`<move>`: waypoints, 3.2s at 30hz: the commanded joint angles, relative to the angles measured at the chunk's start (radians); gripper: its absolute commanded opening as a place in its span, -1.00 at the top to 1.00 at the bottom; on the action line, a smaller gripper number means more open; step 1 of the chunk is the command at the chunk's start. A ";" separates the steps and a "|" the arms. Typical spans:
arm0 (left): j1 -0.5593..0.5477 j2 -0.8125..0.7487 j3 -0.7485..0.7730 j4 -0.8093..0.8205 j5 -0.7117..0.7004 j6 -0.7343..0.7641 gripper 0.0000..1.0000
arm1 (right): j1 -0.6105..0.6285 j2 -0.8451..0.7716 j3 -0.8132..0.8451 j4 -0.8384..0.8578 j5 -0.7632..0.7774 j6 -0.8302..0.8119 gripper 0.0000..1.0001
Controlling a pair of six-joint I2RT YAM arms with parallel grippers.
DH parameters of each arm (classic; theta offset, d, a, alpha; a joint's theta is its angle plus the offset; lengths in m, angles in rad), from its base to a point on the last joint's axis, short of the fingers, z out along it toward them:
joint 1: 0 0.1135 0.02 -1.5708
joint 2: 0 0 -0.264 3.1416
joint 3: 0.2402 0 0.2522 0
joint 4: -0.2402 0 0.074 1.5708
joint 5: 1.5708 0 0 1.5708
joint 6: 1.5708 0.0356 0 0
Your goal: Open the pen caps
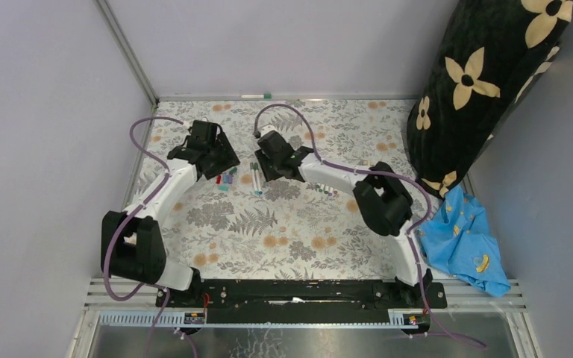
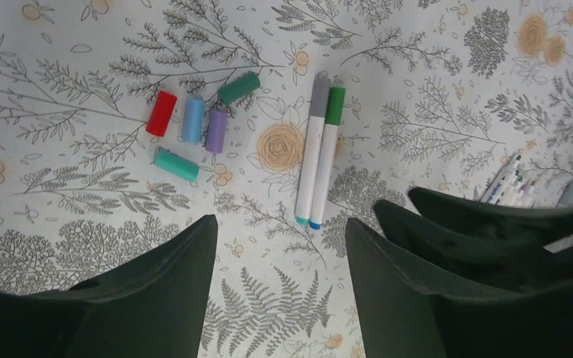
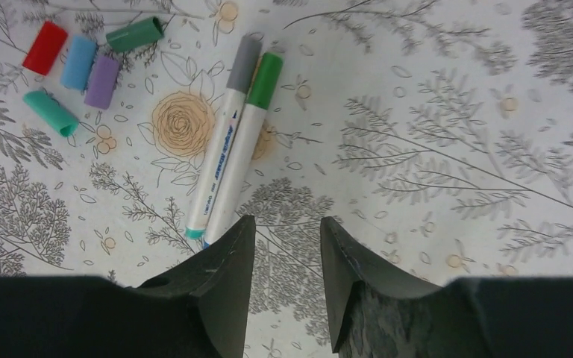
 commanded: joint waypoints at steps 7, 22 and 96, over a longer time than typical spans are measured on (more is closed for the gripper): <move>-0.002 -0.199 -0.125 0.078 -0.002 -0.057 -0.44 | 0.074 0.184 0.280 -0.152 0.016 0.029 0.10; 0.000 -0.310 -0.166 0.084 -0.015 -0.056 -0.46 | 0.082 0.282 0.395 -0.232 0.105 0.060 0.11; -0.169 0.184 -0.129 0.498 0.316 -0.452 -0.56 | 0.037 -0.288 -0.285 0.029 -0.048 0.110 1.00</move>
